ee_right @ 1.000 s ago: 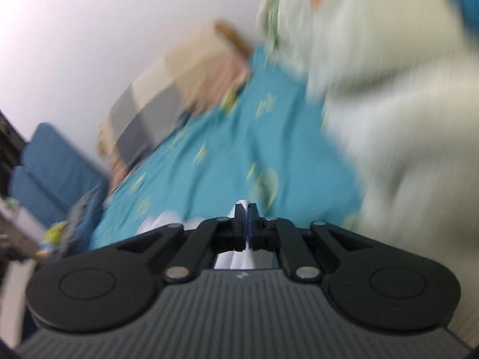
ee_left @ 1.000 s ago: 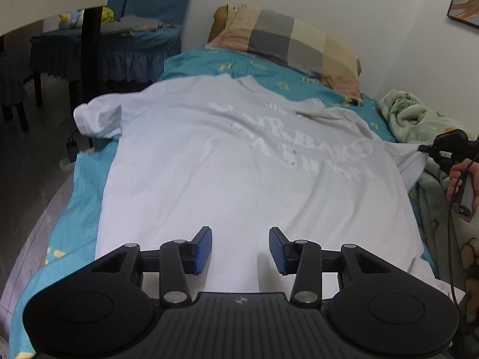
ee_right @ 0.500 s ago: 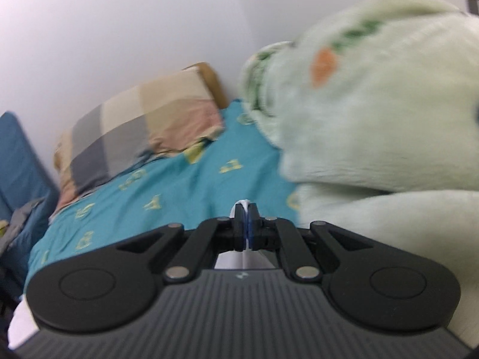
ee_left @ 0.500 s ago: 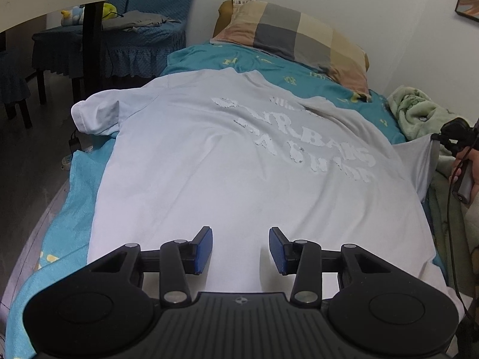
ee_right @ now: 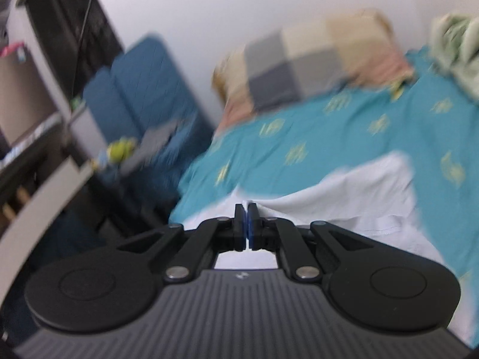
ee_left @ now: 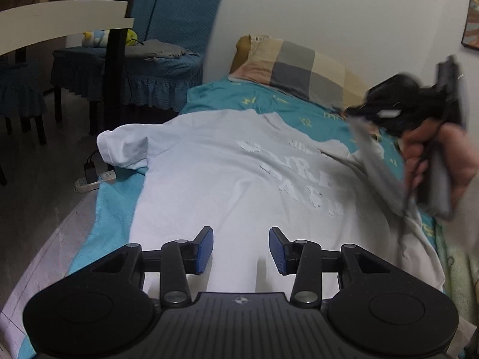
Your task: Fold clothes
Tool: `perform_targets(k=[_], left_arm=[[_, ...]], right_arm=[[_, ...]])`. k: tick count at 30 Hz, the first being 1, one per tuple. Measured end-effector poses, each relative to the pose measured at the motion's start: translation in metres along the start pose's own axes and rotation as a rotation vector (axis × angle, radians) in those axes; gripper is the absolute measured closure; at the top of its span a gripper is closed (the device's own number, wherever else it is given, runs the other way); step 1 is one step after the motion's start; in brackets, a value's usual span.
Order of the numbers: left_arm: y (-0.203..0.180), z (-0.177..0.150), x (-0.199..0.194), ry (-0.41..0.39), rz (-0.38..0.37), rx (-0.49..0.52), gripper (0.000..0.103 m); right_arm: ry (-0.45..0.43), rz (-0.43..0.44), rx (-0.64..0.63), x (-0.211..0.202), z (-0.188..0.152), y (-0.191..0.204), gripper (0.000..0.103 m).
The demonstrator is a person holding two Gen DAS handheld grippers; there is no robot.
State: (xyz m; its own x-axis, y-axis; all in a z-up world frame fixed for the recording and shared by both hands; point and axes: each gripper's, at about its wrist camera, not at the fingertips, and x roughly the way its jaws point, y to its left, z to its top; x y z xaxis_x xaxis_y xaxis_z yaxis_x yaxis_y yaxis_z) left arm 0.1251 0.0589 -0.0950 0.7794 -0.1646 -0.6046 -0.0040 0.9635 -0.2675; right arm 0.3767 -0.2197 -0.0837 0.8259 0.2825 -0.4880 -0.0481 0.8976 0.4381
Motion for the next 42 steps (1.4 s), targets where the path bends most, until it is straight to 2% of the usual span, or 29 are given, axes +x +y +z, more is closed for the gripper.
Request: perform_targets(k=[4,8,9,10,12,15,19,24,26,33,39,42], left_arm=[[0.012,0.001,0.003,0.004,-0.009,-0.035,0.059],[0.020,0.000,0.013,0.038,-0.052,-0.077,0.059],[0.021,0.000,0.015,0.046,-0.066,-0.087,0.058],[0.022,-0.001,0.016,0.055,-0.080,-0.095,0.058],[0.022,-0.002,0.018,0.071,-0.106,-0.107,0.057],[0.020,-0.003,0.016,0.081,-0.133,-0.110,0.055],[0.015,-0.005,0.009,0.089,-0.167,-0.113,0.053],[0.000,-0.009,-0.005,0.092,-0.182,-0.060,0.051],[-0.011,-0.011,-0.009,0.098,-0.172,-0.014,0.051],[-0.058,-0.008,-0.007,0.131,-0.162,0.078,0.050],[-0.096,0.006,0.023,0.159,-0.155,0.119,0.049],[-0.117,0.015,0.046,0.161,-0.145,0.131,0.049]], right_arm=[[0.042,-0.026,-0.063,0.019,-0.033,0.011,0.096],[0.099,-0.026,-0.027,0.003,-0.037,0.001,0.092],[0.102,-0.019,-0.022,-0.007,-0.035,-0.003,0.083],[0.103,-0.010,-0.019,-0.018,-0.033,-0.006,0.063],[0.084,-0.002,-0.010,-0.047,-0.029,-0.012,0.047],[0.063,-0.011,0.040,-0.104,-0.025,-0.025,0.047],[0.057,-0.101,0.085,-0.184,-0.035,-0.035,0.047],[0.061,-0.146,0.151,-0.253,-0.074,-0.045,0.047],[0.063,-0.161,0.166,-0.264,-0.088,-0.050,0.047],[0.074,-0.223,0.123,-0.260,-0.096,-0.067,0.047],[0.096,-0.216,0.086,-0.257,-0.102,-0.073,0.047],[0.055,-0.217,0.097,-0.262,-0.098,-0.077,0.047]])
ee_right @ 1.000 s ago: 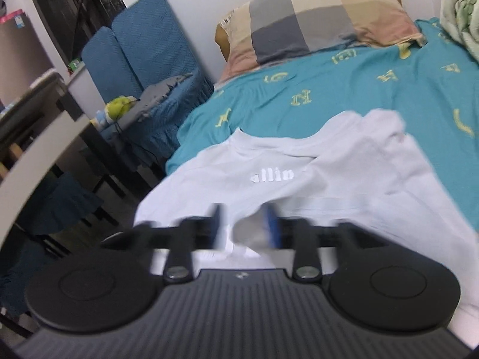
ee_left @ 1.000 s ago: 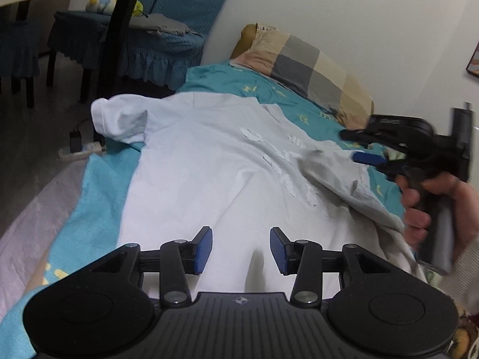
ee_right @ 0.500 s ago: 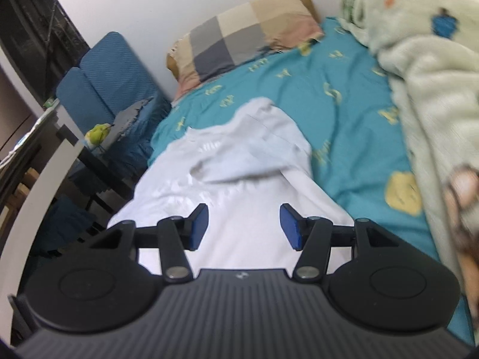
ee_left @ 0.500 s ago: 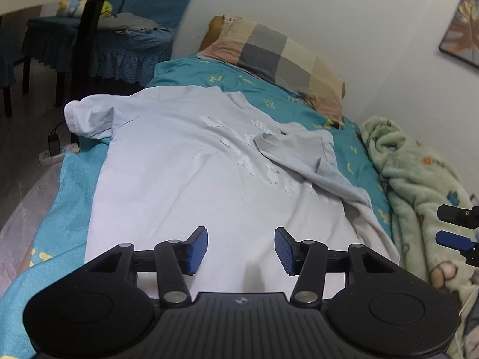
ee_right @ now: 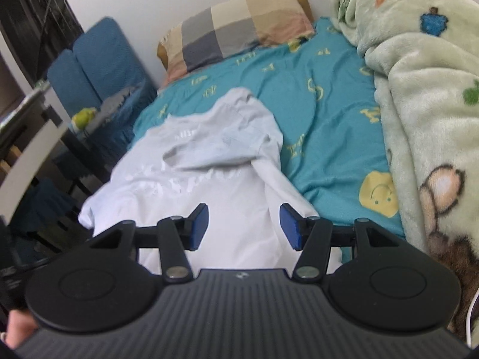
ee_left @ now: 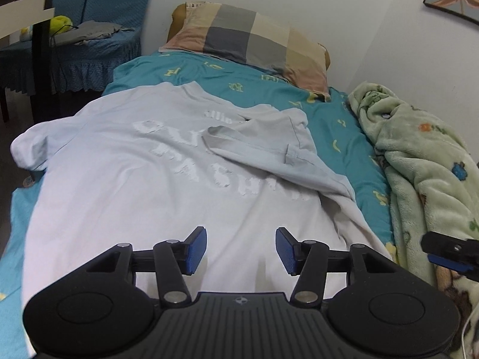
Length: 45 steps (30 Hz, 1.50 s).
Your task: Fold clothes
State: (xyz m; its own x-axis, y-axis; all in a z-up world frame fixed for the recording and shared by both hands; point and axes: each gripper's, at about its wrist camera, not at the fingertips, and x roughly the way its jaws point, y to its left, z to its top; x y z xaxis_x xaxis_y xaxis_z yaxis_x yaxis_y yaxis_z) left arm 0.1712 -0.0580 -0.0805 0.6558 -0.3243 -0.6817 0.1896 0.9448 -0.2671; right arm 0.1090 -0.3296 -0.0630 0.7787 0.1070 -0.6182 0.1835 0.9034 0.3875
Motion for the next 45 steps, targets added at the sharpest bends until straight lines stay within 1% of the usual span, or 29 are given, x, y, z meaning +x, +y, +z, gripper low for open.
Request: perform_targets(k=[3,5,7,9,13,15,17,21,22,23,24,25,26,27,30,32,33,36,38,40,41,43,45], left_arm=[[-0.012,0.016,0.027,0.002,0.002,-0.031,0.048],[-0.020,0.027,0.045,0.008,-0.013,-0.067,0.048],[-0.031,0.038,0.064,0.011,-0.030,-0.093,0.048],[-0.042,0.050,0.084,0.009,-0.052,-0.116,0.048],[-0.061,0.069,0.122,0.016,-0.085,-0.191,0.047],[-0.069,0.076,0.141,0.026,-0.084,-0.203,0.047],[-0.075,0.080,0.160,0.041,-0.077,-0.202,0.047],[-0.080,0.084,0.192,0.083,-0.054,-0.209,0.047],[-0.080,0.084,0.199,0.096,-0.036,-0.205,0.049],[-0.079,0.083,0.205,0.106,-0.019,-0.201,0.051],[-0.077,0.083,0.209,0.108,-0.011,-0.201,0.060],[-0.074,0.082,0.210,0.107,-0.005,-0.203,0.079],[-0.071,0.081,0.211,0.105,0.000,-0.205,0.091],[-0.068,0.081,0.209,0.101,-0.007,-0.212,0.099],[-0.057,0.083,0.184,0.076,-0.073,-0.237,0.100],[-0.047,0.084,0.151,0.053,-0.134,-0.256,0.100],[-0.041,0.081,0.135,0.042,-0.147,-0.261,0.100],[-0.015,0.064,0.097,0.011,-0.117,-0.260,0.100],[0.005,0.054,0.095,0.007,-0.055,-0.262,0.100],[0.022,0.047,0.105,-0.002,0.032,-0.234,0.100],[0.030,0.044,0.111,0.006,0.062,-0.233,0.100],[0.039,0.041,0.119,0.030,0.074,-0.246,0.099],[0.036,0.040,0.112,0.025,0.053,-0.238,0.097]], right_arm=[[-0.002,-0.008,0.042,0.002,0.002,-0.010,0.047],[0.010,-0.009,0.079,0.006,0.003,-0.019,0.047],[0.010,-0.014,0.143,0.007,0.004,-0.031,0.047],[-0.009,-0.026,0.233,0.006,0.006,-0.046,0.047],[-0.064,-0.101,0.398,0.004,0.008,-0.079,0.047],[-0.079,-0.133,0.456,0.006,0.006,-0.093,0.047],[-0.075,-0.140,0.504,0.010,0.004,-0.104,0.047],[-0.049,-0.140,0.516,0.025,0.002,-0.110,0.047],[-0.044,-0.137,0.513,0.029,0.002,-0.110,0.047],[-0.038,-0.136,0.510,0.033,0.003,-0.111,0.047],[-0.033,-0.136,0.508,0.037,0.003,-0.111,0.047],[-0.028,-0.137,0.506,0.040,0.003,-0.111,0.048],[-0.023,-0.138,0.505,0.043,0.004,-0.112,0.048],[-0.019,-0.139,0.508,0.045,0.005,-0.114,0.048],[-0.023,-0.130,0.519,0.045,0.006,-0.116,0.048],[-0.029,-0.120,0.516,0.043,0.006,-0.115,0.048],[-0.031,-0.116,0.514,0.041,0.007,-0.114,0.048],[-0.034,-0.082,0.503,0.036,0.010,-0.111,0.047],[-0.034,-0.043,0.478,0.034,0.014,-0.106,0.047],[-0.021,-0.016,0.420,0.035,0.016,-0.096,0.047],[-0.010,0.002,0.394,0.035,0.018,-0.092,0.047],[0.011,0.039,0.344,0.036,0.021,-0.086,0.047],[0.021,0.057,0.303,0.033,0.024,-0.082,0.047]])
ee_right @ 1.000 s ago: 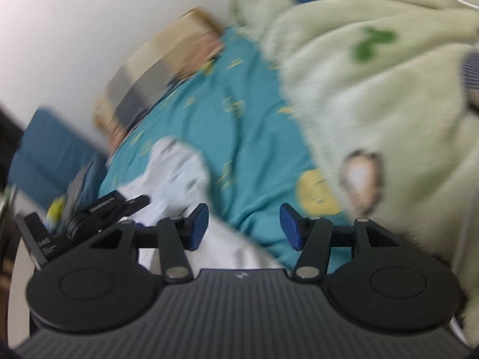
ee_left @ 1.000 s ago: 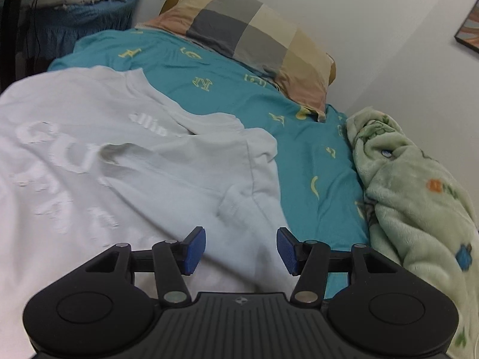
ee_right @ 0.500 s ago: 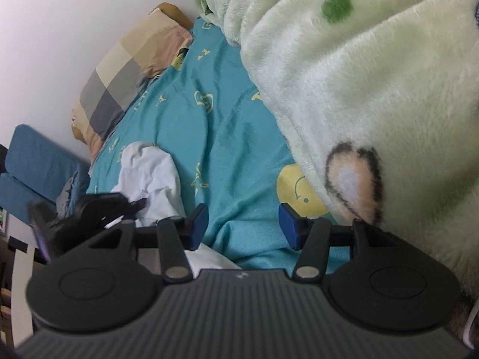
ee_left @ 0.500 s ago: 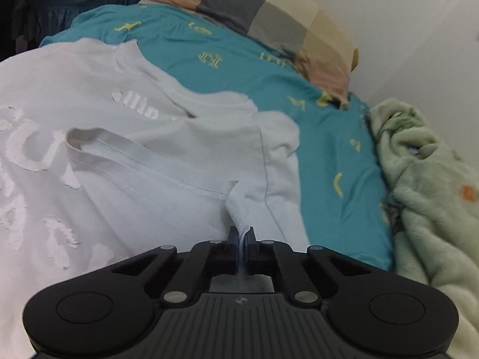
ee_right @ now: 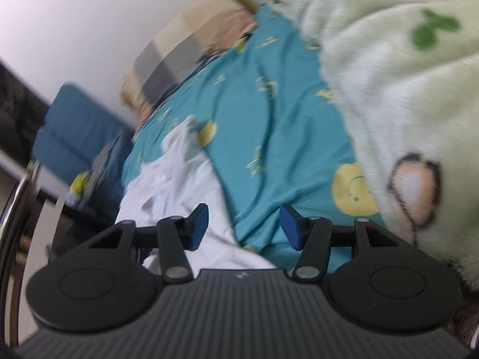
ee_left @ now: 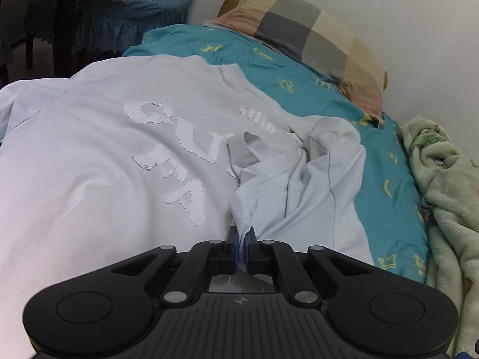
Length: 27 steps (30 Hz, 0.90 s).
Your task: Fold clothes
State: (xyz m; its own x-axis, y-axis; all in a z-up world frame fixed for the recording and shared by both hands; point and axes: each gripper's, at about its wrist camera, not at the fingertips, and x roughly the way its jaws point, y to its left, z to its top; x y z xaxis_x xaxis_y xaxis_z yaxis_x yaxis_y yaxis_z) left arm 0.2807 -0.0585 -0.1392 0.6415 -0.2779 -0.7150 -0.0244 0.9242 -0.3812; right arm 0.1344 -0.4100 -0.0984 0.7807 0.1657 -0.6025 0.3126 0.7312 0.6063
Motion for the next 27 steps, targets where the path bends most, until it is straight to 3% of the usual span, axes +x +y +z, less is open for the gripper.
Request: perform_targets(k=[3,6,9,16,19,21,27], left_arm=[[-0.014,-0.007,-0.025,0.009,-0.045,0.037,0.076],[-0.041,-0.027,-0.064,0.015,-0.110,0.145,0.073],[-0.069,-0.062,-0.105,0.030,-0.193,0.248,0.063],[-0.138,-0.182,-0.156,0.130,-0.360,0.466,0.062],[-0.158,-0.216,-0.155,0.123,-0.388,0.562,0.057],[-0.166,-0.230,-0.141,0.153,-0.403,0.573,0.057],[-0.168,-0.251,-0.093,0.228,-0.315,0.608,0.057]], right_arm=[[-0.014,0.007,-0.057,-0.011,0.006,0.004,0.047],[-0.050,0.029,-0.086,-0.031,0.010,0.003,0.047],[-0.084,0.018,-0.093,-0.047,0.013,-0.001,0.047],[-0.178,0.012,-0.083,-0.090,0.017,-0.006,0.047],[-0.221,0.006,-0.105,-0.107,0.017,-0.004,0.047],[-0.240,-0.006,-0.120,-0.113,0.018,-0.005,0.047],[-0.235,-0.027,-0.125,-0.107,0.018,-0.009,0.047]])
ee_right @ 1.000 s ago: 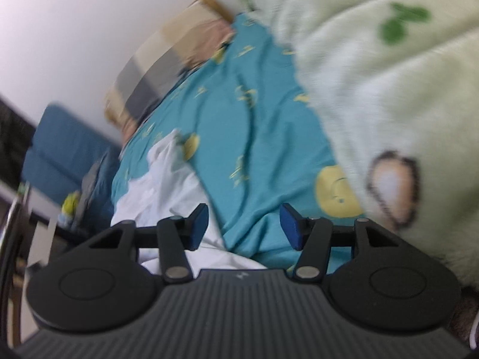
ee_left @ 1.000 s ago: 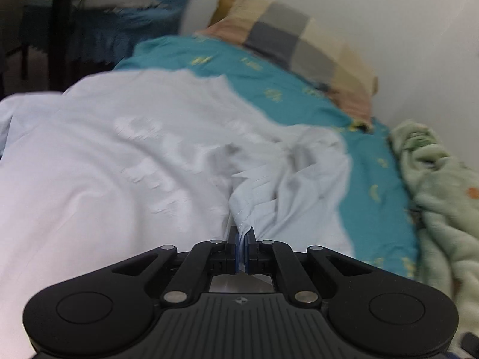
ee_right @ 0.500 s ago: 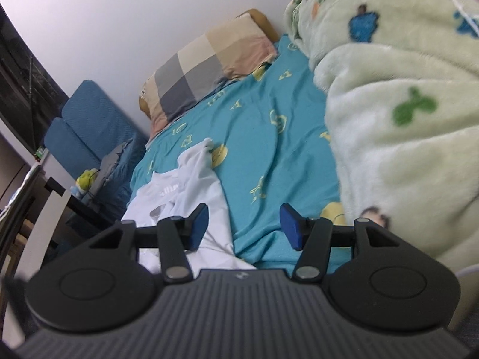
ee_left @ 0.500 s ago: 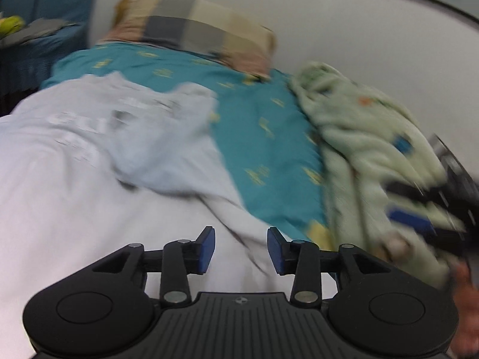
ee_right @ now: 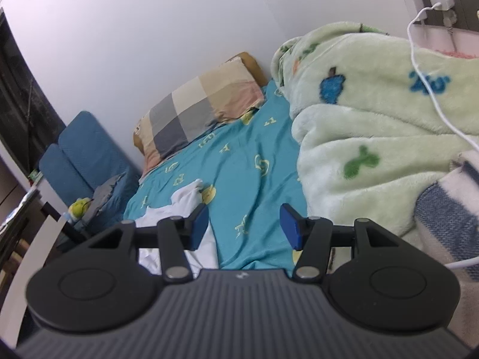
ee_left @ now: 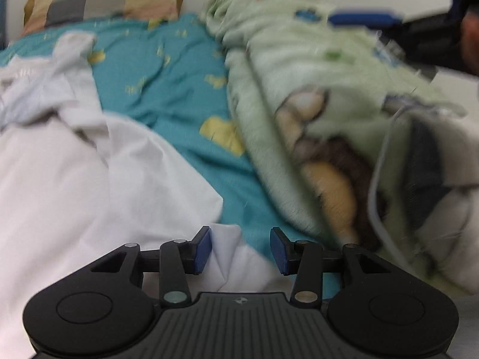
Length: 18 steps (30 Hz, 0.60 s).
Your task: Fold clothes
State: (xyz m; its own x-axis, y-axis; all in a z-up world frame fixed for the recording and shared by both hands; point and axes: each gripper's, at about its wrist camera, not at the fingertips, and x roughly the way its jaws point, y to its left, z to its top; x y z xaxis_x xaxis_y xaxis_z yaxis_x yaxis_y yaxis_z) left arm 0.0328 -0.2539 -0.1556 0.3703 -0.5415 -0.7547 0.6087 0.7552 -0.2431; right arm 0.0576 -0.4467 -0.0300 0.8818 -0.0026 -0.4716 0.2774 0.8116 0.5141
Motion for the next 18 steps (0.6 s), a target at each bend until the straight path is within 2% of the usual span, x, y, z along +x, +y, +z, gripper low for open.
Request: perform_targets(k=[5,8,9,10,14,18], left_arm=[[-0.005,-0.003,0.010,0.010,0.052,0.078,0.061],[-0.006,-0.002,0.012,0.006,0.095,0.095,0.081],[-0.004,-0.001,0.011,0.006,0.096,0.082,0.091],[-0.002,0.000,0.010,0.006,0.098,0.070,0.093],[0.004,0.005,-0.003,0.000,0.066,0.040,0.098],[0.022,0.012,-0.047,-0.048,-0.006,-0.018,0.098]], right_arm=[[0.039,0.007,-0.021,0.013,-0.006,0.003,0.046],[0.037,0.006,-0.024,0.015,-0.007,0.003,0.047],[0.038,0.004,-0.021,0.016,-0.007,0.003,0.047],[0.038,-0.001,-0.015,0.016,-0.008,0.002,0.047],[0.033,-0.004,0.005,0.017,-0.010,0.001,0.047],[0.032,0.042,0.022,0.016,-0.010,0.002,0.047]])
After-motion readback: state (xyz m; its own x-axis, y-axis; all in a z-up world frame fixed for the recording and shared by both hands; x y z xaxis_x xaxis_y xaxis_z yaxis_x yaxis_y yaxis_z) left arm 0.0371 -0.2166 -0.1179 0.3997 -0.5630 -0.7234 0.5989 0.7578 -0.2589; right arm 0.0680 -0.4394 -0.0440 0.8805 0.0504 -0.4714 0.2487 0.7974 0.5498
